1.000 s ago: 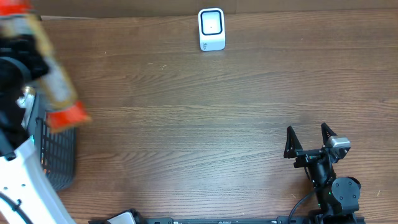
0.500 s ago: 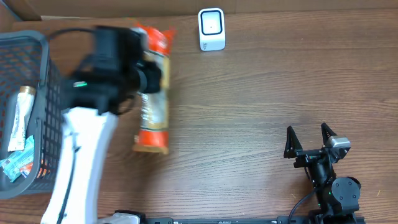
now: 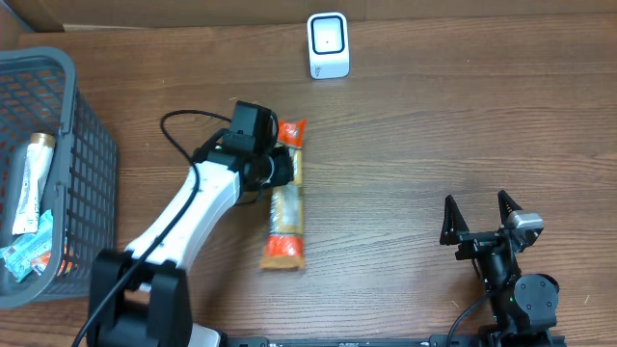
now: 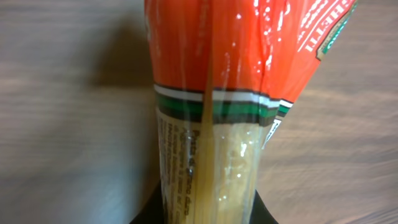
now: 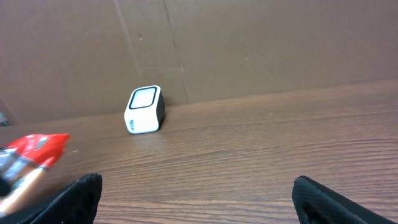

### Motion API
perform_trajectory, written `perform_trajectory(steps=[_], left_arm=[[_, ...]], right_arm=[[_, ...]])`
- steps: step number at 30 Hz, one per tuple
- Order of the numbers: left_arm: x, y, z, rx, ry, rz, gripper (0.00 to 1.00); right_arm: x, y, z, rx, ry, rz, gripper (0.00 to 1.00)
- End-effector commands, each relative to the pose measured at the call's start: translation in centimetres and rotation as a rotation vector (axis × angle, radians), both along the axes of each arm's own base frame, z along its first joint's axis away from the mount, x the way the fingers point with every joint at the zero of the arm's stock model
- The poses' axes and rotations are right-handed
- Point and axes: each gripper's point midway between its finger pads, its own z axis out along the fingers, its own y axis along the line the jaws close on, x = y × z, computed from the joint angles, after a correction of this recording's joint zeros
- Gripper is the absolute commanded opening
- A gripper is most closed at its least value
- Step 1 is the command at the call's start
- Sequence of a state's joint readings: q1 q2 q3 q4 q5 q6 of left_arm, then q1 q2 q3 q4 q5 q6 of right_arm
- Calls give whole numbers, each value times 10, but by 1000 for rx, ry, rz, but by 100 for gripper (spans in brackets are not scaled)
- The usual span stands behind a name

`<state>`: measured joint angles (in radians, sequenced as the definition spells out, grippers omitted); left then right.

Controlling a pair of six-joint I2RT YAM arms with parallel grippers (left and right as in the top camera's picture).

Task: Scan the item barcode
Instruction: 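Lift the spaghetti pack out and lay it on the table center, then release the pack and move the left gripper back to the basket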

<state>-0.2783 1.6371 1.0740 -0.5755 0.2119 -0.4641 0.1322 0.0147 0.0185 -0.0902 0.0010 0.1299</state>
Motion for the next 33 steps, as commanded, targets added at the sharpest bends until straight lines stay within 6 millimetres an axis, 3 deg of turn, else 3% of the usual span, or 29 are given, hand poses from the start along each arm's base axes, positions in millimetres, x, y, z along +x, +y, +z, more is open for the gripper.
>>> perform_trajectory(steps=[1, 11, 18, 21, 25, 29, 30, 31, 33], left_arm=[[10, -40, 13, -186, -2, 2, 4], [13, -113, -13, -258, -17, -65, 4], [18, -121, -25, -282, -2, -25, 4], [19, -122, -24, -286, -9, -28, 26], [17, -124, -23, -298, -1, -37, 80], [17, -128, -17, -337, 2, -60, 89], [19, -128, -12, -342, -14, -81, 91], [22, -128, -5, -341, -44, -117, 99], [25, -125, 8, -332, -86, -170, 100]], right_arm=[[0, -2, -1, 0, -5, -9, 100], [0, -2, -1, 0, -5, -9, 100], [0, -2, -1, 0, -5, -9, 100], [0, -2, -1, 0, -5, -9, 100], [0, -2, -1, 0, -5, -9, 100], [0, -2, -1, 0, -5, -9, 100], [0, -2, -1, 0, -5, -9, 100], [0, -2, -1, 0, -5, -9, 100], [0, -2, -1, 0, -5, -9, 100]])
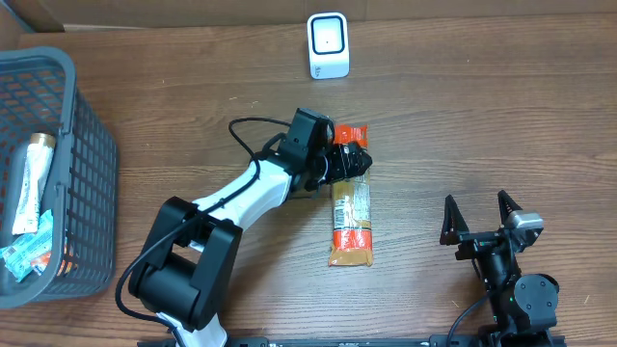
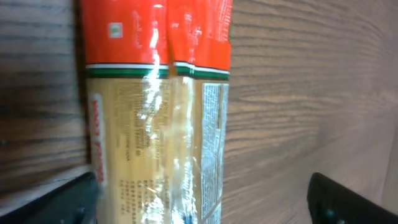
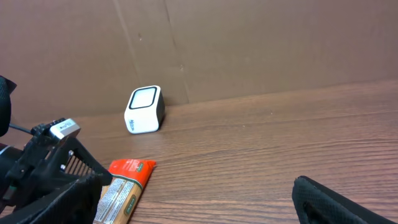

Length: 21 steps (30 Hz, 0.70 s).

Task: Scan the item barcode
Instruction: 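Release the pack and move the left gripper back to the basket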

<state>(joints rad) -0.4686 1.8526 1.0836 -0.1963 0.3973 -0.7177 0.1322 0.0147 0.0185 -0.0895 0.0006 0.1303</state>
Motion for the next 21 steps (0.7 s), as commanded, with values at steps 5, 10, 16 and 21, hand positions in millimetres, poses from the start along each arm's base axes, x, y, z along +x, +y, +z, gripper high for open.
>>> perform_trajectory(steps=[5, 10, 16, 21], left_arm=[[20, 17, 84, 25, -186, -164, 100], [34, 62, 152, 112, -241, -132, 100], [45, 118, 245, 141, -357, -57, 100], [37, 167, 310, 170, -495, -59, 100]], right_arm=[[0, -2, -2, -1, -5, -9, 100], [0, -2, -2, -1, -5, -9, 100], [0, -2, -2, -1, -5, -9, 100], [0, -2, -2, -1, -5, -10, 100]])
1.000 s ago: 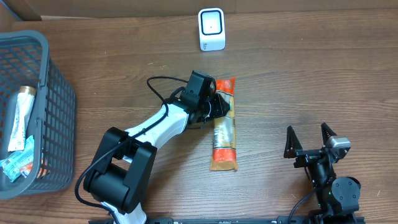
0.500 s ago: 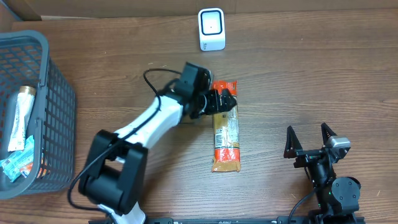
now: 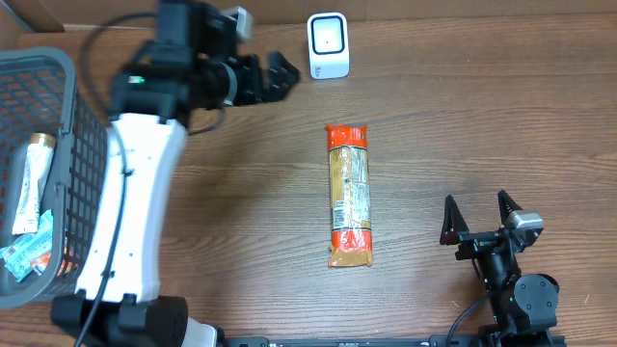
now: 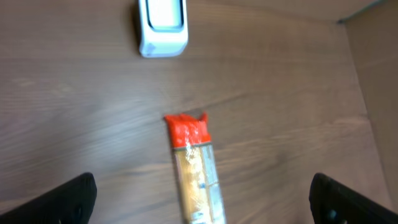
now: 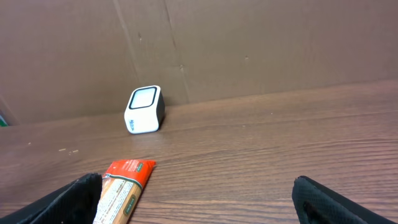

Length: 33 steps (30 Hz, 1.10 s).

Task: Scan the item barcode
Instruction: 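Release the pack and move the left gripper back to the basket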

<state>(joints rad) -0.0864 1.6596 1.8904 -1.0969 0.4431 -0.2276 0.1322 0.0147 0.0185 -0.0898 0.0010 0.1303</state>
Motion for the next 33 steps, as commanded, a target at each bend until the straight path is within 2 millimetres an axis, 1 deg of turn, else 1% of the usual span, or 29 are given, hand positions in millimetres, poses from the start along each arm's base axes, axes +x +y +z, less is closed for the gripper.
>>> perform_trajectory(steps=[1, 4, 6, 8, 9, 11, 13, 15, 16, 18, 21, 22, 25, 26, 29, 31, 33], left_arm=[[-9, 31, 54, 46, -161, -26, 100], [-17, 80, 88, 85, -215, 110, 100], [-28, 119, 110, 115, -247, 239, 100], [-39, 156, 125, 156, -270, 367, 100], [-46, 179, 132, 191, -281, 448, 100], [-63, 228, 137, 294, -272, 626, 100], [-88, 280, 135, 385, -220, 860, 100], [-108, 310, 129, 399, -164, 1018, 100], [-113, 320, 125, 387, -145, 1065, 100], [-118, 338, 112, 383, -101, 1112, 100], [-118, 362, 83, 428, -5, 1136, 100], [-119, 371, 68, 463, 47, 1136, 99], [-123, 393, 34, 551, 179, 1143, 97], [-123, 397, 24, 575, 214, 1135, 97], [-116, 409, -2, 628, 285, 1076, 92], [-108, 417, -13, 649, 293, 1038, 92], [-95, 420, -22, 656, 283, 961, 92]], right_arm=[[0, -2, -1, -1, -5, -9, 100], [0, -2, -1, -1, -5, -9, 100], [0, -2, -1, -1, -5, -9, 100], [0, -2, -1, -1, -5, -9, 100], [0, -2, -1, -1, -5, -9, 100], [0, -2, -1, -1, -5, -9, 100], [0, -2, -1, -1, -5, -9, 100], [0, -2, -1, -1, -5, -9, 100], [0, -2, -1, -1, -5, -9, 100], [0, -2, -1, -1, -5, -9, 100], [0, -2, -1, -1, -5, -9, 100], [0, -2, -1, -1, -5, -9, 100], [0, -2, -1, -1, -5, -9, 100], [0, -2, -1, -1, -5, -9, 100], [0, -2, -1, -1, -5, -9, 100], [0, -2, -1, -1, -5, -9, 100], [0, -2, -1, -1, -5, -9, 100]])
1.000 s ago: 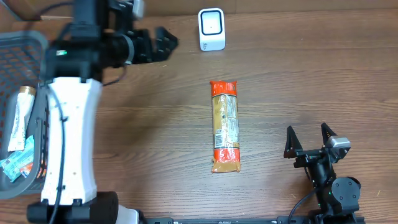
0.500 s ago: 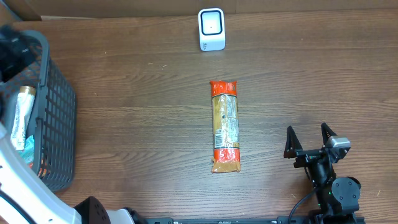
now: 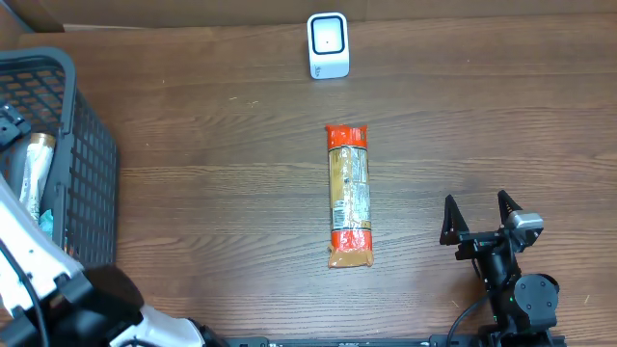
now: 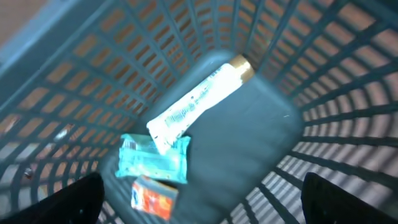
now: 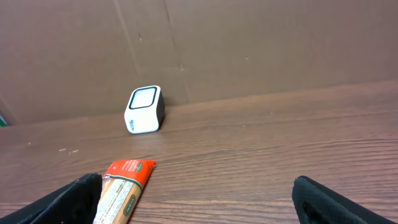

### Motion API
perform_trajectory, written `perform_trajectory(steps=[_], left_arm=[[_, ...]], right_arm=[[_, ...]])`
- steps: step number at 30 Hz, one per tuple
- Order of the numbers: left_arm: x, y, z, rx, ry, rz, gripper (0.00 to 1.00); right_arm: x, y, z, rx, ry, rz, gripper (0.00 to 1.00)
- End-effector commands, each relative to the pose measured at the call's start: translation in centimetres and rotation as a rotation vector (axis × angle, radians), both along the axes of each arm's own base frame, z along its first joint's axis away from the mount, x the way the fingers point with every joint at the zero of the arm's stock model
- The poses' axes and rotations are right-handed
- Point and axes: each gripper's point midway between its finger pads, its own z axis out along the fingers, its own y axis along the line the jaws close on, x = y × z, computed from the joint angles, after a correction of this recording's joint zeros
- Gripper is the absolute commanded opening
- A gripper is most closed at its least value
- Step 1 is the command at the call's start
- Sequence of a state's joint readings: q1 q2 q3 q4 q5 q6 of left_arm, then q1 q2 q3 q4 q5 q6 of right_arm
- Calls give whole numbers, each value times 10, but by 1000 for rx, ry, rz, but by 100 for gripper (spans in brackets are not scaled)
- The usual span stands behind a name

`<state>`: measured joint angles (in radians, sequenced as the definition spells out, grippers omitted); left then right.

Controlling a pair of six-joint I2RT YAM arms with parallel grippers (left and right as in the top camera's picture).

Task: Scan the item barcode
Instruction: 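Release the pack and move the left gripper back to the basket, then grasp the white-and-gold tube in the basket with the left gripper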

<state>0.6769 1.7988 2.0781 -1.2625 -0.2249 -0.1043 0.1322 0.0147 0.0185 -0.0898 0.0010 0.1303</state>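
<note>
The spaghetti pack (image 3: 349, 196), clear with red ends, lies flat at the table's middle, its red top pointing to the white barcode scanner (image 3: 328, 44) at the back edge. In the right wrist view the pack (image 5: 121, 186) and scanner (image 5: 144, 109) both show. My left gripper (image 4: 202, 194) hangs open over the grey basket (image 3: 87, 183) with nothing between its fingers. The right gripper (image 3: 480, 224) stands open near the front right, apart from the pack.
Inside the basket (image 4: 348, 93) lie a white tube (image 4: 199, 102), a cyan packet (image 4: 154, 158) and a small orange box (image 4: 152, 196). A brown cardboard wall (image 5: 249, 43) closes the back of the table.
My left gripper has moved from above the table's back left, near the scanner, to over the basket; it is still open. The spaghetti pack and the right arm have not moved.
My left gripper was shut on the spaghetti pack left of the middle. Then the pack lay at the middle with the open gripper at its red end. Then the gripper was raised at the back left, and now it is over the basket.
</note>
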Motion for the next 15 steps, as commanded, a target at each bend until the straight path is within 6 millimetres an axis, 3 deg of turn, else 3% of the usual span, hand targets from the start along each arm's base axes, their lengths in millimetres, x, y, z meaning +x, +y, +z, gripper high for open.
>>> perform_trajectory(steps=[1, 6, 15], left_arm=[[6, 10, -5, 43, 61, -110, 92], [23, 19, -39, 12, 136, -207, 91], [21, 38, -97, -106, 211, -189, 87]], right_arm=[[0, -2, -1, -1, -5, -9, 100], [0, -2, -1, -1, -5, -9, 100], [0, -2, -1, -1, -5, -9, 100]])
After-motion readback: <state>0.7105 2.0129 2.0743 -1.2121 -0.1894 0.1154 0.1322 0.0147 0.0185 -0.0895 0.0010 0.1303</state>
